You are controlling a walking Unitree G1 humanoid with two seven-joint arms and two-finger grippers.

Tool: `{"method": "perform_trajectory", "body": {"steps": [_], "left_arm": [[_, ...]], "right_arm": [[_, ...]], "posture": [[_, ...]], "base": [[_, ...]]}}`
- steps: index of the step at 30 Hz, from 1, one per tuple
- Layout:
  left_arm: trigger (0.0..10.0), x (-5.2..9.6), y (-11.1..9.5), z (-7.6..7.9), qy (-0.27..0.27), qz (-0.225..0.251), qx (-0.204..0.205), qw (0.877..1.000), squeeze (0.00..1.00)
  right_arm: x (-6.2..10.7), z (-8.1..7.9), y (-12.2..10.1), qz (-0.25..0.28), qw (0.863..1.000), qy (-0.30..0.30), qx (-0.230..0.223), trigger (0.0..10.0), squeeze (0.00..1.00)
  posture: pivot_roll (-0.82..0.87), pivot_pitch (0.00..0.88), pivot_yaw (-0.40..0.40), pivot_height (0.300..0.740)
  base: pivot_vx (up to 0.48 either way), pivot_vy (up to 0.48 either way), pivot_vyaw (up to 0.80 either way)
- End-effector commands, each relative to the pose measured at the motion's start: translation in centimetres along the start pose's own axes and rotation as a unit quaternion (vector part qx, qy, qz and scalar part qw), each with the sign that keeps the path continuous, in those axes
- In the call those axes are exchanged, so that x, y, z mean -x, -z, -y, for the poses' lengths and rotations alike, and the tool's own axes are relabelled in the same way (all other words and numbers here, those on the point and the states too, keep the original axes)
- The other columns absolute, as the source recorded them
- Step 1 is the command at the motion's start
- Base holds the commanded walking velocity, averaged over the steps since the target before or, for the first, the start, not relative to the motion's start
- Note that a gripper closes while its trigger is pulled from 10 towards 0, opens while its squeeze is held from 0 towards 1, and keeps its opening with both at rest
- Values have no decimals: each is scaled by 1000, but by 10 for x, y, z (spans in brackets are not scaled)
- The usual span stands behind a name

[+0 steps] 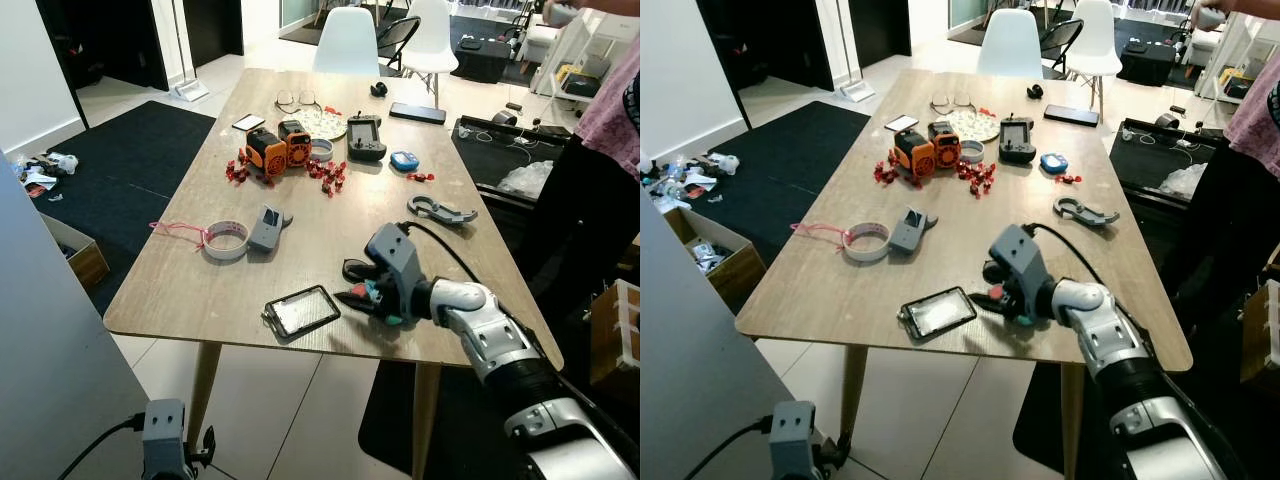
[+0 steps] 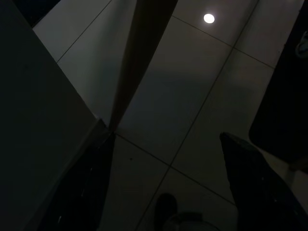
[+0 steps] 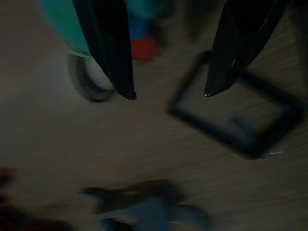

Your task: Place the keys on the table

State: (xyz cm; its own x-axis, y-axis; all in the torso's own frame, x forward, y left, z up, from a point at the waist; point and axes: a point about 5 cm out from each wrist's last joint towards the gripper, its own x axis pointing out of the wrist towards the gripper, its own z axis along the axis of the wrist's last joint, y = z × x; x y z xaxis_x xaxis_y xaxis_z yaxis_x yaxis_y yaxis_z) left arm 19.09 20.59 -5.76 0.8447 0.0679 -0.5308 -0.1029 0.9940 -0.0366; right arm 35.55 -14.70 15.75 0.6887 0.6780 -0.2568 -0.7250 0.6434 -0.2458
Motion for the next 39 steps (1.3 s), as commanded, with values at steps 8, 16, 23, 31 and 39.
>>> {"method": "perform_trajectory", "body": {"steps": [8,16,23,31,39], "left_arm": [[10000,4,9,-1,-6,-16,5,1000,0],[10000,7,14,-2,-11,-20,6,1000,0],[10000,11,18,-7,-21,-23,6,1000,0],[10000,11,19,-9,-19,-27,-2,999,0],[10000,13,25,0,0,-37,-11,999,0]], "right_arm": [[104,97,34,103,849,496,-151,10000,0],[194,61,147,-1,689,671,-273,10000,0],[202,-48,234,-178,702,603,-333,10000,0],[159,-122,256,-295,781,413,-364,10000,0],[116,-150,249,-329,840,276,-333,10000,0]], "posture": [[63,57,-44,740],[59,58,-44,740],[53,54,-61,740],[46,42,-83,740],[53,3,-102,740]], "base": [[0,0,0],[0,0,0],[0,0,0],[0,0,0],[0,0,0]]}}
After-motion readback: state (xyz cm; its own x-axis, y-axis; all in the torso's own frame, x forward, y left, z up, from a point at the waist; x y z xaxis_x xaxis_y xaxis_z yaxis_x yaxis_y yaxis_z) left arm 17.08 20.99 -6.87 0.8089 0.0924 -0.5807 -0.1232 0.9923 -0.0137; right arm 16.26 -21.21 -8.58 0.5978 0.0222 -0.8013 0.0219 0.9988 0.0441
